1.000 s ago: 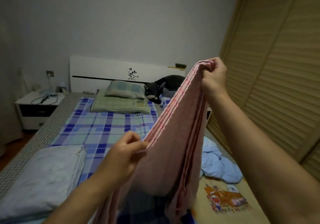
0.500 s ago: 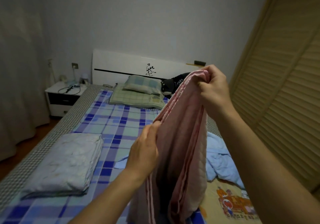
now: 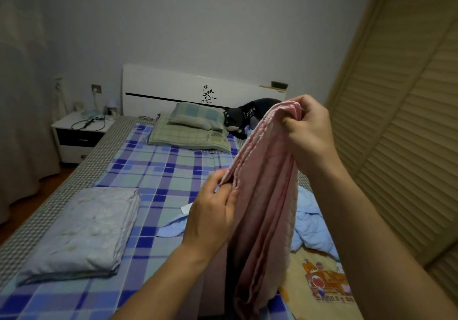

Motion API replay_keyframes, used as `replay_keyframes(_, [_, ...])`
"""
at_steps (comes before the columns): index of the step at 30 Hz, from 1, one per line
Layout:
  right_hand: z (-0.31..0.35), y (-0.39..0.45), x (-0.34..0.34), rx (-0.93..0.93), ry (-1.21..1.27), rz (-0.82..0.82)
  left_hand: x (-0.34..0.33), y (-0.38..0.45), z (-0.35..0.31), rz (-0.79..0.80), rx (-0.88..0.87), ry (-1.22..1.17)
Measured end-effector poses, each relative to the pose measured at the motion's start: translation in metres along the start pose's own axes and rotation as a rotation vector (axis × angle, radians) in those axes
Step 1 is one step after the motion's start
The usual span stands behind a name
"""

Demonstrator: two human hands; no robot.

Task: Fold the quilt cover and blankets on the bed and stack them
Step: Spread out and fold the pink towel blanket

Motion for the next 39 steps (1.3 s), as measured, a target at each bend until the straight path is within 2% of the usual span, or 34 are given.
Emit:
replay_keyframes(3, [0.0,-0.001,0.002,-0.023,0.0,-0.02,0.006,-0.006,-0.01,0.018,-0.068,-0.188])
replay_keyframes(6, [0.002,-0.003,-0.001,-0.021,-0.018,-0.013,0.013,-0.011,-0.01,-0.029,0.009,-0.333])
replay_keyframes(11, [0.011,-0.008,-0.011,0.015,-0.051,-0.004,0.018,-0.011,-0.001,-0.057,0.114,-0.138])
replay_keyframes(17, [0.016,-0.012,-0.019,0.026,-0.069,0.013,0.026,-0.005,-0.014,-0.065,0.06,0.093])
replay_keyframes(24, [0.023,-0.018,-0.03,0.082,-0.179,0.02,0.025,-0.026,-0.045,-0.067,-0.026,0.108])
replay_keyframes(29, [0.027,-0.021,-0.032,0.111,-0.215,0.024,0.018,-0.022,-0.039,0.042,-0.059,0.125])
replay_keyframes(36, [0.036,-0.02,-0.039,0.143,-0.252,0.015,0.024,-0.008,-0.023,-0.04,0.242,0.305])
replay_keyframes(39, [0.032,-0.017,-0.036,0.127,-0.252,0.012,0.033,-0.005,-0.009,-0.094,0.213,0.242])
Point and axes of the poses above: each hand's wrist, its own y-axis towards the middle knuckle, its own x-axis out of the back of the hand, z = x × y, the point moved 7 cm from there along y, towards the middle knuckle, and after that the axes turned 4 degrees about z, right-handed, at the moved point
